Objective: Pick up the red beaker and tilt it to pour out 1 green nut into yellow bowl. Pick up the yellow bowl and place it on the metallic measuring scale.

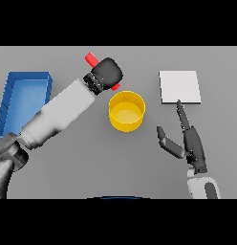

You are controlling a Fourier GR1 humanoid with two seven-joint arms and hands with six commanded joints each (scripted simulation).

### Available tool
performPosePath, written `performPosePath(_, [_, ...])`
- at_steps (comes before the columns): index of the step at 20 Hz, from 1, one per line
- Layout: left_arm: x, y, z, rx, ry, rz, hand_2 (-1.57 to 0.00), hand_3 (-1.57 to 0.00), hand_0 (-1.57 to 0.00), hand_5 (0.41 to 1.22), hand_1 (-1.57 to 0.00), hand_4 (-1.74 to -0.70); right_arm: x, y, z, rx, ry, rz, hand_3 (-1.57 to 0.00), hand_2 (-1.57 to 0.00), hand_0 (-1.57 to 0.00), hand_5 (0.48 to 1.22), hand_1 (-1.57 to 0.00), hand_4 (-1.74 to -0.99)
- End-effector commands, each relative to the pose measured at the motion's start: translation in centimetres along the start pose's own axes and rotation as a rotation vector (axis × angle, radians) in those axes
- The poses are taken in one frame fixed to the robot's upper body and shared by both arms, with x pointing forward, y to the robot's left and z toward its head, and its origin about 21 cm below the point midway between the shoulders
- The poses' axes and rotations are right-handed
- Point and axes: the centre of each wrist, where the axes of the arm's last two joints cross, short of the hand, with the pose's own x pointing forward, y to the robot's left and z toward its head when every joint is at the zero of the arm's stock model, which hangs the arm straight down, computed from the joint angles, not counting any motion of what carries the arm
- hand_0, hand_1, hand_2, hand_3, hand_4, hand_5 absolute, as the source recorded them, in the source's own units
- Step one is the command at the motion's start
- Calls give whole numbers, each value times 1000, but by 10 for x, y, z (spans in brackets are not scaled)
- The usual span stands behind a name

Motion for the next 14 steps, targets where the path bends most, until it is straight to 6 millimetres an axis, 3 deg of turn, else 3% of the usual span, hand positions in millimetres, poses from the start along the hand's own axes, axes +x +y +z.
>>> performPosePath(1, [0, -1, -1, -23, 6, -47, -1571, -1571, -1571, 1219, -1571, -1712, -2, -2, 2, -4, 9, -12, 1, 1, 1, 690, 1, -1064])
performPosePath(3, [2, 10, -3, -22, 0, -116, -1571, -1571, -1571, 1220, -1571, -1723, 0, 4, -3, 0, 6, -17, 1, 1, 1, 697, 1, -1063])
performPosePath(11, [26, 13, -13, 12, -3, -326, -1571, -1571, -1571, 1221, -1571, -1737, -3, 0, -5, -21, 0, -22, 1, 1, 1, 691, 1, -1055])
performPosePath(14, [31, 13, -13, -17, -18, -428, -1571, -1571, -1571, 1221, -1571, -1735, -2, 7, -8, -18, -4, -4, 1, 1, 1, 677, 1, -1082])
